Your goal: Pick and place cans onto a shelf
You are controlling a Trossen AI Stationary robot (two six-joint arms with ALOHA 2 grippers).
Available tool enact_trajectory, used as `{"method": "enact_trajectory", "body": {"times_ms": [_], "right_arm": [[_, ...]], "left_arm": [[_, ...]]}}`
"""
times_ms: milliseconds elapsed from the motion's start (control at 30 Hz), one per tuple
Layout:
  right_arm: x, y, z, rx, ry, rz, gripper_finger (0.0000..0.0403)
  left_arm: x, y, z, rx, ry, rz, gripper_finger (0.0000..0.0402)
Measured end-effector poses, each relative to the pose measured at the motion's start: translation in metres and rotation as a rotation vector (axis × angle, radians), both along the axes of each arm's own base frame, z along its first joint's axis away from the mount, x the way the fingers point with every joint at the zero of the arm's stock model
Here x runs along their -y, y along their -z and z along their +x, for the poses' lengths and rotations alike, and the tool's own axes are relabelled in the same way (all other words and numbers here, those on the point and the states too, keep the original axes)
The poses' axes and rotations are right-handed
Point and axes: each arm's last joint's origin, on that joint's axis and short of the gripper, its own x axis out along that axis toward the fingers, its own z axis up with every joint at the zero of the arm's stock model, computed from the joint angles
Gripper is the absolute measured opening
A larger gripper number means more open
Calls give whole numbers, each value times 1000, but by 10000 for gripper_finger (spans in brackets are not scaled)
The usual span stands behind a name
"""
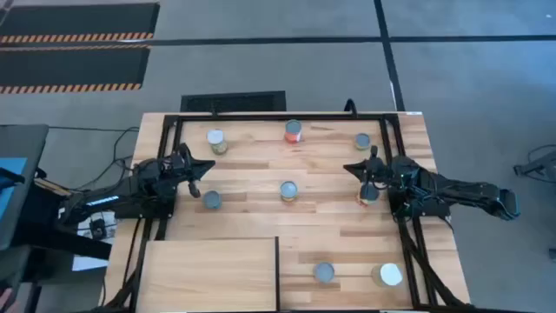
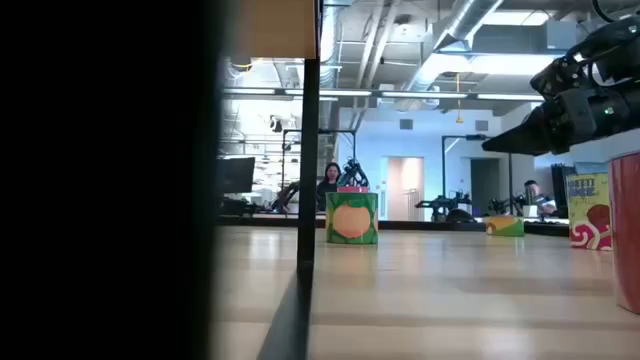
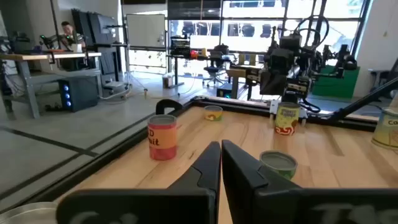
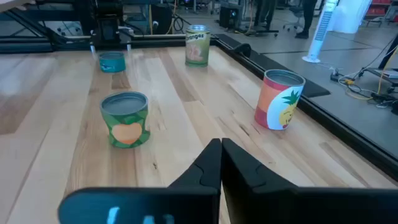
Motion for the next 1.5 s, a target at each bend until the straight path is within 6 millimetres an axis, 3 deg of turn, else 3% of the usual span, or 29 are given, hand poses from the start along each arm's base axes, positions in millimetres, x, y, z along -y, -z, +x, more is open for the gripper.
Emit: {"method": "enact_trajectory", "body": {"times_ms": [1133,1500], "right_arm": [[0,0,0,-1,0,0,29],[0,0,0,-1,0,0,27]], "left_arm": [[0,0,0,1,0,-3,4],[0,-4,0,99,8,-164,4]]}}
